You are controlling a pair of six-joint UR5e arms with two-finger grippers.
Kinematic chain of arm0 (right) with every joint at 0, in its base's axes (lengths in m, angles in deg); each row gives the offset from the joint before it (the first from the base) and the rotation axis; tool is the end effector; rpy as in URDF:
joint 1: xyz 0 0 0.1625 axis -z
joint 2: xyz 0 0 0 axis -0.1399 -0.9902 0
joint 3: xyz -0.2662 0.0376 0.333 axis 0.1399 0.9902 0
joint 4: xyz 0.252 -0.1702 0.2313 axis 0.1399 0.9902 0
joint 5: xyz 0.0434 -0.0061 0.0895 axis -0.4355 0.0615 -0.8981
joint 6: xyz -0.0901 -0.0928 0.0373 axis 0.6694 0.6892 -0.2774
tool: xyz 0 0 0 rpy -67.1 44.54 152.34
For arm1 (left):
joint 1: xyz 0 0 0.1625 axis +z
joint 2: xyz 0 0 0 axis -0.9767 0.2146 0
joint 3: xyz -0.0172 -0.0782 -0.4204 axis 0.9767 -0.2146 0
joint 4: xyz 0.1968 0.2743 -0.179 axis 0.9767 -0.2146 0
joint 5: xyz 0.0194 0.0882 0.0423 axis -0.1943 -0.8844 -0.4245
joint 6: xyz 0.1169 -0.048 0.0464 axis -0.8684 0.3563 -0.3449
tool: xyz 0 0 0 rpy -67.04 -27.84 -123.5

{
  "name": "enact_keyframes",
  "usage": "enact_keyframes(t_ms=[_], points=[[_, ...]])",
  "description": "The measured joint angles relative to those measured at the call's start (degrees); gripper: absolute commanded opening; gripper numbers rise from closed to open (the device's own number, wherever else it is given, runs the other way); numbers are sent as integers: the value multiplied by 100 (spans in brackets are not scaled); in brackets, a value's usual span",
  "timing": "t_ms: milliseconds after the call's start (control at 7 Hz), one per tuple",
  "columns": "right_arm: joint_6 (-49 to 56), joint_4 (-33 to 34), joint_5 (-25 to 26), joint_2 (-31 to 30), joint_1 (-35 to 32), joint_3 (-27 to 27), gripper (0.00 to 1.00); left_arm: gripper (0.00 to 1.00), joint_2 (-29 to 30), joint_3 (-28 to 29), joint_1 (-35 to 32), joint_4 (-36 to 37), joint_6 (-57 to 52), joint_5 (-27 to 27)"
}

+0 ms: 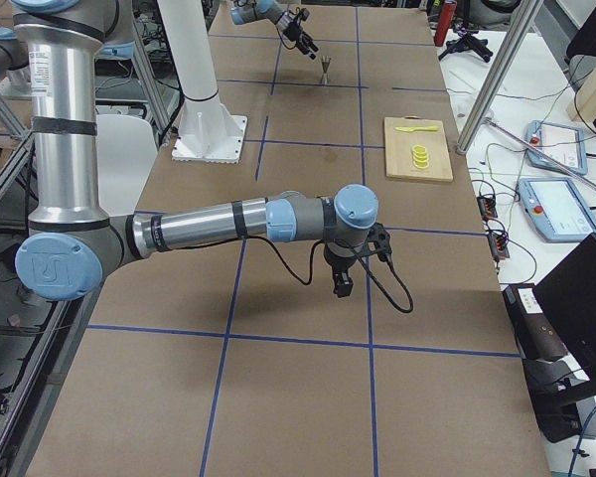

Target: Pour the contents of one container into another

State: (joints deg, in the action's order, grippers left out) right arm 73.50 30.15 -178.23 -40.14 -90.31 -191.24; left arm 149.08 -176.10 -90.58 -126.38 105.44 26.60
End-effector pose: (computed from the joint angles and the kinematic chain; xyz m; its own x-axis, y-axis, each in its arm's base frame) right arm -0.0292 -0.4488 0.5993 0.6230 -0.2505 0.7411 0.1981 0.9670 0.1604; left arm 0.2839 -0.2929 0.5436 0.6021 0.0985 -0.7923 0.6000 0.5989 0.5305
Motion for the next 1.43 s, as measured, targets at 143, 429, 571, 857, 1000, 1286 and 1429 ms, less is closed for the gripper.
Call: enact_keyframes(t_ms=[143,429,571,857,1000,1286,1429], points=[[0,1,0,-1,0,7,100,99,146,-8,190,370,-10,-440],[6,1,3,-1,0,18,100,99,446,34,411,898,-61,-907],[8,1,6,-1,0,25,100,99,633,112,478,982,-136,-1088],[9,1,9,-1,0,32,100,99,1011,426,515,1038,-195,-1279],[9,-1,9,-1,-2,34,100,99,1113,570,514,1041,-200,-1353],[9,-1,9,-2,-2,34,100,99,1181,756,510,1004,-175,-1579],[9,-2,9,-1,-1,34,100,99,1241,850,510,987,-96,-1656]])
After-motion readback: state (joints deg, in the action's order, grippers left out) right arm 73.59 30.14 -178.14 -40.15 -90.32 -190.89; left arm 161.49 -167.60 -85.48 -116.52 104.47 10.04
